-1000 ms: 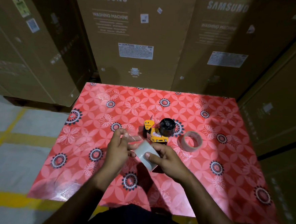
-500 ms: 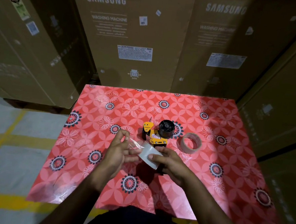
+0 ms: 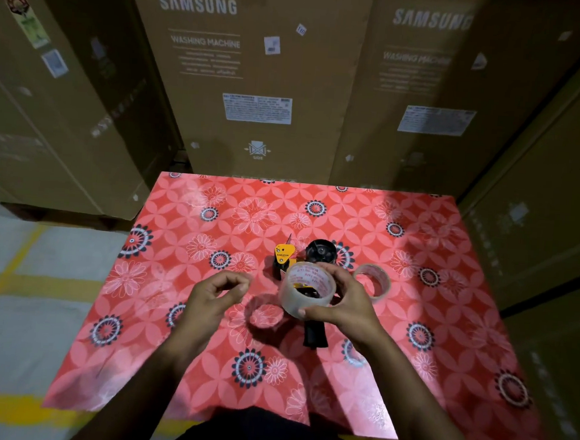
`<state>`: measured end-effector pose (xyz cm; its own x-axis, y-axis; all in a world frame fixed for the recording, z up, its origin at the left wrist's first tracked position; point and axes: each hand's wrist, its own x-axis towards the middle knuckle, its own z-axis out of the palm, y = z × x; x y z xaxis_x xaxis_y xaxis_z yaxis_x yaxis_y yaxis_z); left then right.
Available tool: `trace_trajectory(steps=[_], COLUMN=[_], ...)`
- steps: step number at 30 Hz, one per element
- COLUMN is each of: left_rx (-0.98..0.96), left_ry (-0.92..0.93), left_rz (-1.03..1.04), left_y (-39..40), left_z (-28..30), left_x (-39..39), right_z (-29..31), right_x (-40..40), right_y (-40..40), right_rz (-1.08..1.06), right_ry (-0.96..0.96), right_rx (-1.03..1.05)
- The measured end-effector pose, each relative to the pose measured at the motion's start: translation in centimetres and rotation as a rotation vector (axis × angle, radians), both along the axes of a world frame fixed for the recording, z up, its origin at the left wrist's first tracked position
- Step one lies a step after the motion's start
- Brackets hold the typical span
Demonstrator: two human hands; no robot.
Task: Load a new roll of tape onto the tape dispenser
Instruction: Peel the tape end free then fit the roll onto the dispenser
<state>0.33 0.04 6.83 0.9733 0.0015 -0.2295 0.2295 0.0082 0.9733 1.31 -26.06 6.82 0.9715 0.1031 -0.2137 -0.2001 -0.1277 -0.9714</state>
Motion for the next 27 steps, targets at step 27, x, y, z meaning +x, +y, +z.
trace_trajectory(steps=[27], left_rx=[0.540], left_ry=[-0.022], left_rz=[-0.398], left_y=[-8.4], left_z=[-3.5], left_x=[13.8], right_z=[-4.4], right_x=[11.8], right_y=[-2.4], right_rz=[0.074], right_ry=[-0.211], right_rx=[-0.453])
